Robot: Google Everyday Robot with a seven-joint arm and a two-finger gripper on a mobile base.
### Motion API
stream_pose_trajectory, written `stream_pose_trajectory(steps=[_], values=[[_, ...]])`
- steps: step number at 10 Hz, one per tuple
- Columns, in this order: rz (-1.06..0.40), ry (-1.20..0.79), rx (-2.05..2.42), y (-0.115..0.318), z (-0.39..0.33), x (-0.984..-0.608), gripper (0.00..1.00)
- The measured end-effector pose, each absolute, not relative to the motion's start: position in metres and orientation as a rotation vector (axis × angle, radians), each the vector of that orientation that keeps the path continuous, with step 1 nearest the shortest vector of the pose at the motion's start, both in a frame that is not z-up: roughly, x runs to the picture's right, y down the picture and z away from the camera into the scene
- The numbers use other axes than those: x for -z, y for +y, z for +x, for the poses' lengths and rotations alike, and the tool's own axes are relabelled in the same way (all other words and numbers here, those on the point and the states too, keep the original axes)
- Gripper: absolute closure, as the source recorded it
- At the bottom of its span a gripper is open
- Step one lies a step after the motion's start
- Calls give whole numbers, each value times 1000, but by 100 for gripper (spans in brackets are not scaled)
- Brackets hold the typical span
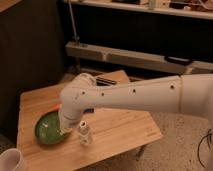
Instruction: Knock the bottle over
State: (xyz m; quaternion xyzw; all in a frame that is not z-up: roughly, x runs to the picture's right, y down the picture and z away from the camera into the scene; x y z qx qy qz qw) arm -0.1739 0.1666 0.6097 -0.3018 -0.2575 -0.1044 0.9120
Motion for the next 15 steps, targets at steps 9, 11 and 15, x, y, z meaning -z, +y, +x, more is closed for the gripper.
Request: stream_pose_trajectory(steps=[9,11,15], values=[[-715,-334,66,178,-100,-610,84],[-722,-318,47,176,-91,-624,84],[-630,-368,-22,160,-86,-648,84]])
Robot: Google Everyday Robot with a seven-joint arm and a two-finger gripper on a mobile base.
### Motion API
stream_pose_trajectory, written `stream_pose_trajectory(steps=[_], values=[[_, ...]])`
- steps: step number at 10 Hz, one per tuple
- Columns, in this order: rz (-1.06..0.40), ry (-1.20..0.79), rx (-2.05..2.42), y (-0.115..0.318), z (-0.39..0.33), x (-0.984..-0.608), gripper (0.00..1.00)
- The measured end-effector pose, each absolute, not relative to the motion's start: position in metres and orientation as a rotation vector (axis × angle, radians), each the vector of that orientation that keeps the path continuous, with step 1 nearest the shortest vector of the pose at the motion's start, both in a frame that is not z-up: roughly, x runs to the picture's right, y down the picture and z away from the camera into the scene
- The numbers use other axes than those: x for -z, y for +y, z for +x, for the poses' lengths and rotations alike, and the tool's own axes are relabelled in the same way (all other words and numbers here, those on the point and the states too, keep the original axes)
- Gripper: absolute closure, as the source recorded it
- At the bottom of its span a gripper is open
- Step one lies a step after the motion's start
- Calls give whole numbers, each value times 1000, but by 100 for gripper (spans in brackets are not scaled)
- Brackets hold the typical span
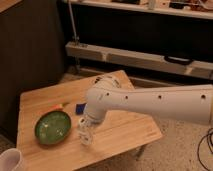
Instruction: Knock the bottle over
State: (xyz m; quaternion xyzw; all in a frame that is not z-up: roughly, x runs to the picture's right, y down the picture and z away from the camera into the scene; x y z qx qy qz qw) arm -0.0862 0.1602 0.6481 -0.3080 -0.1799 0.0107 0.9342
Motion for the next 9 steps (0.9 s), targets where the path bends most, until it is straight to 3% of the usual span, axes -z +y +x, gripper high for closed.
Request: stream_pose_trajectory(steps=[6,9], values=[[-528,-410,-137,139,-102,-670,84],[-580,-435,-138,144,-154,-710,84]])
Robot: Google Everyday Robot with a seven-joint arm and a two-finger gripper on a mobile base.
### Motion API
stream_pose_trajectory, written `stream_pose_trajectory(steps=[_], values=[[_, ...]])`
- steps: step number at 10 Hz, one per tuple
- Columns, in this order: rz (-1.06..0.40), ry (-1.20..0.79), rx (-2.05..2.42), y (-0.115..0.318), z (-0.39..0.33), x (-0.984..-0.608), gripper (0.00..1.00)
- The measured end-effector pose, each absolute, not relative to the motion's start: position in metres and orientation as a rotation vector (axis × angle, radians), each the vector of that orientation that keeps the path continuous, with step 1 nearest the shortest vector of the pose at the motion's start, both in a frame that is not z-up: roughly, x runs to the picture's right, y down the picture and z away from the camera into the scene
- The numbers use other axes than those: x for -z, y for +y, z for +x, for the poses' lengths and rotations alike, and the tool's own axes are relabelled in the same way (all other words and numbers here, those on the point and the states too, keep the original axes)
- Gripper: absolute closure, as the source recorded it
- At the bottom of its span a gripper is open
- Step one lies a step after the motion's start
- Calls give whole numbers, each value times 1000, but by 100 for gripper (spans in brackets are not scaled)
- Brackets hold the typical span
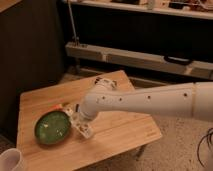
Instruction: Knock the bottle over
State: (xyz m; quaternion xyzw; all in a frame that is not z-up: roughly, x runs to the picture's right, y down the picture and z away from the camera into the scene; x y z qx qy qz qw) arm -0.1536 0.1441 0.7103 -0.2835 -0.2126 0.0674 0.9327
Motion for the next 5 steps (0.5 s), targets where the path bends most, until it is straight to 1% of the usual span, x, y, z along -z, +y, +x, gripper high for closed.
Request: stream_pose_trajectory(steps=[1,3,4,5], values=[[-601,-412,-125,146,-175,-728,84],[-609,-366,-109,146,-200,-746,84],[-606,-347,-105,145,-205,-752,81],[-606,-346,-105,145,-206,-752,73]])
